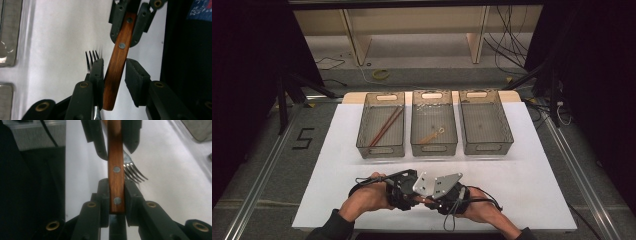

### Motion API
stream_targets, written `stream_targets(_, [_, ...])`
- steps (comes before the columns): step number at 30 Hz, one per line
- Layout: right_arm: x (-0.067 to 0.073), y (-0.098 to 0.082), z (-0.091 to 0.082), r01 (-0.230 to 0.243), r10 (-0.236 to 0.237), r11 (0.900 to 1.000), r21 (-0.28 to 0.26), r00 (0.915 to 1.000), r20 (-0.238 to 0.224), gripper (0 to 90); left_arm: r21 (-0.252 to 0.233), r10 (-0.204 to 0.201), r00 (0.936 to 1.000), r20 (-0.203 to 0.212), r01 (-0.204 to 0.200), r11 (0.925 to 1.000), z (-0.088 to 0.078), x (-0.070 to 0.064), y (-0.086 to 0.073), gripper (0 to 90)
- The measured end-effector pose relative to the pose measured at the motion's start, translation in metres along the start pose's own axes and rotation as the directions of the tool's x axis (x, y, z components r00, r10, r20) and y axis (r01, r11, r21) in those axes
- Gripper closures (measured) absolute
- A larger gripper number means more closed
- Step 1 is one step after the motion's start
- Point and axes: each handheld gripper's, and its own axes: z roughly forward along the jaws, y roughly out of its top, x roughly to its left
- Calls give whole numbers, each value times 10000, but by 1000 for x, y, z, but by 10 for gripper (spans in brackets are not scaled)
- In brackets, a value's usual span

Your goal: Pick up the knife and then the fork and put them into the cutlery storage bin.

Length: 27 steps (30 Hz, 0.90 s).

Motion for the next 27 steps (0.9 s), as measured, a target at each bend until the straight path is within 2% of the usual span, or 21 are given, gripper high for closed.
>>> stream_targets(2, [2, 1, -1, 146, -146, 9999, -9, 9997, 180, 779, -132, -106, 9999, 83, 107, 9999, -1, 1, -1, 670])
stream_targets(3, [1, 2, -2, 117, -117, 9999, 25, 9999, 72, 779, -128, -119, 9999, 5, 119, 9998, -2, 1, -1, 661])
stream_targets(10, [-2, 0, -6, -1, 0, 10000, 48, 9997, 264, 780, -451, -691, 9970, -336, 676, 9967, -10, 7, -6, 512])
stream_targets(14, [-5, -2, -8, -98, 94, 9999, 84, 9992, 377, 780, -809, -1262, 9911, -416, 1225, 9892, -15, 11, -13, 456])
stream_targets(19, [-10, -4, -11, -314, 308, 9995, 82, 9976, 613, 780, -1143, -1920, 9798, -559, 1848, 9761, -19, 17, -21, 388])
stream_targets(27, [-23, -10, -22, -822, 830, 9965, -125, 9908, 1068, 780, -1552, -3017, 9505, -748, 2877, 9450, -18, 24, -42, 322])
